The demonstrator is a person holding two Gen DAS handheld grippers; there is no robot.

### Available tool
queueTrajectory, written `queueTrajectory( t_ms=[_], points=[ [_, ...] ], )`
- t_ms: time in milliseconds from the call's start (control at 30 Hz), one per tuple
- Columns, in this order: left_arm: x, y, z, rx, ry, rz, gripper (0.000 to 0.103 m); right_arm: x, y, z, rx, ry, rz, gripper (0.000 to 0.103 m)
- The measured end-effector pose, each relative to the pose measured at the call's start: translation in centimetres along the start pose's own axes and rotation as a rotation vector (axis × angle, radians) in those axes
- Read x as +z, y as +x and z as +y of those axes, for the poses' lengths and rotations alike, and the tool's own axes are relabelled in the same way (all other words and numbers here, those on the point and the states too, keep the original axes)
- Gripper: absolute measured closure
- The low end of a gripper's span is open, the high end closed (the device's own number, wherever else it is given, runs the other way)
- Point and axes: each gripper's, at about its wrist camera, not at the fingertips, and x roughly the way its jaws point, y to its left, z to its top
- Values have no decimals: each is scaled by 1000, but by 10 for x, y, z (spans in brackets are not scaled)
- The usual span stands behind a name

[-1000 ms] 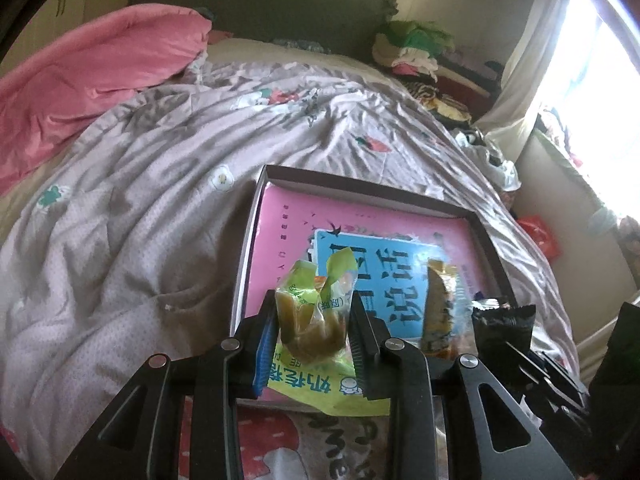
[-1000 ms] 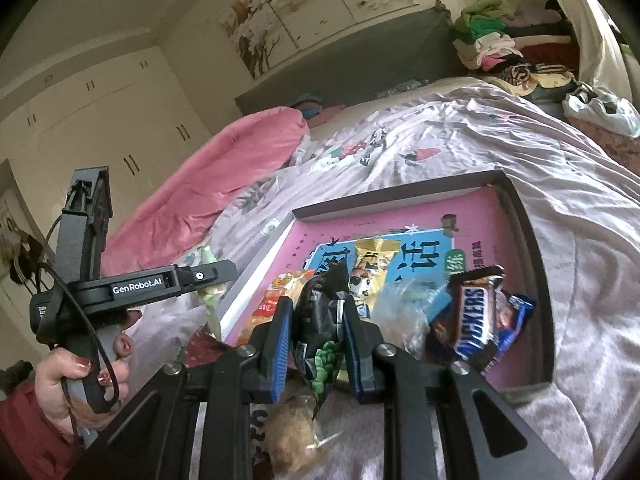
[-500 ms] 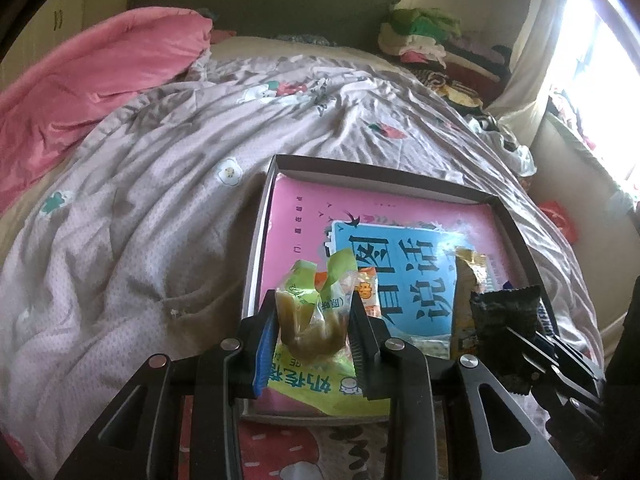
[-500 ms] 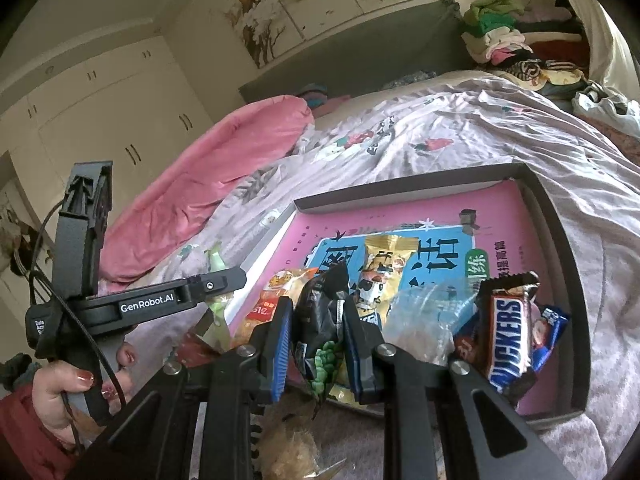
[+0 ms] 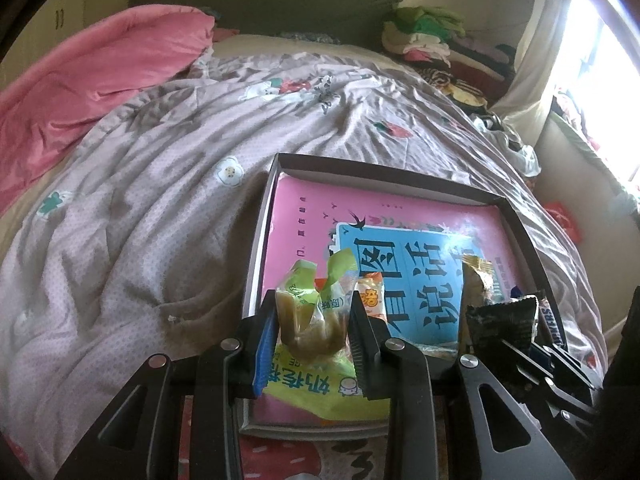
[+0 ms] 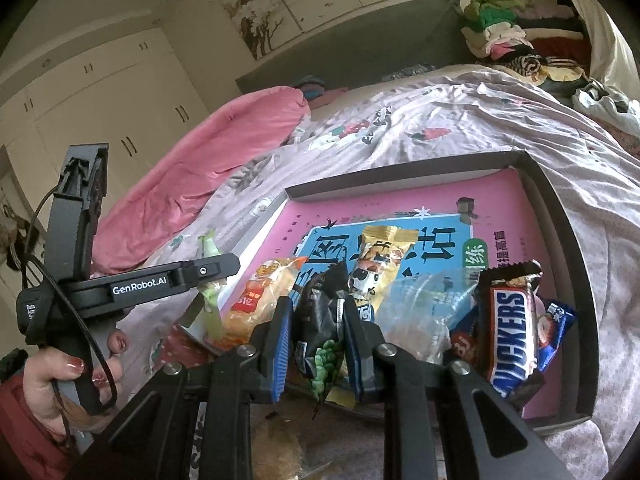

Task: Organize snacks
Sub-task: 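Carry the green-and-yellow bag into the tray with left tool while right tool carries the black bag there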

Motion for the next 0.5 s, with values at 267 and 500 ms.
queueTrajectory(
  t_ms=[267, 500],
  points=[
    [0, 3, -3, -3, -4, 4, 69, 0, -6, -2, -14, -7, -9, 78],
    [-2, 4, -4, -9, -8, 10, 66, 2, -18, -3, -18, -9, -32, 69]
  ],
)
